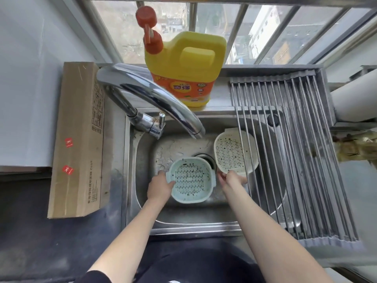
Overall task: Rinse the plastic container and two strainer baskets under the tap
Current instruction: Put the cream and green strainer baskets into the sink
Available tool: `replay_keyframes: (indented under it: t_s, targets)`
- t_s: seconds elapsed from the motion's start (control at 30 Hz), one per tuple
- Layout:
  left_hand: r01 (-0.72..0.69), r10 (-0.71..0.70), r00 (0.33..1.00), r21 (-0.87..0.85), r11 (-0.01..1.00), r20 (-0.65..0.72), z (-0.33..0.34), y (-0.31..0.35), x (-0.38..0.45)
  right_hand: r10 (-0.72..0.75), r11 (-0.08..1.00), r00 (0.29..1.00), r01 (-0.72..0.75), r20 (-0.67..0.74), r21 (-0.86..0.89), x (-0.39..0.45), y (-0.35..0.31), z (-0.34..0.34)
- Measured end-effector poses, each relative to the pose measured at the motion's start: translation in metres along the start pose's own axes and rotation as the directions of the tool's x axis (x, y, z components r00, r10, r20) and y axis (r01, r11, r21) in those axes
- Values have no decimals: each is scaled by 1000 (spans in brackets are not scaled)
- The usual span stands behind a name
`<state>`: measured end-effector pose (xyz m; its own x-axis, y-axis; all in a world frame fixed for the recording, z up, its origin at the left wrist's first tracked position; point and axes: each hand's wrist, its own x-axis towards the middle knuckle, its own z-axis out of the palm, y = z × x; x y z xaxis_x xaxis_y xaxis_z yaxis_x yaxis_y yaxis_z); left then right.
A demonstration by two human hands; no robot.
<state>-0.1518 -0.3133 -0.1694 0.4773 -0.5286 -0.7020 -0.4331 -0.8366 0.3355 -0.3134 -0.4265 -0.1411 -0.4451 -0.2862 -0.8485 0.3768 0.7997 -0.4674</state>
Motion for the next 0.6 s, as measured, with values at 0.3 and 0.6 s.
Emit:
replay_keyframes:
  t_s: [0.3, 0.6]
  targets:
    - [20, -20, 999, 14, 1000, 38, -3, 9, 5, 151, 969, 988, -150, 5, 195, 9, 7, 3]
    - [-13, 11, 999, -51, 999, -40, -21, 21, -12, -248, 609, 880, 466, 405, -642, -7, 55, -41]
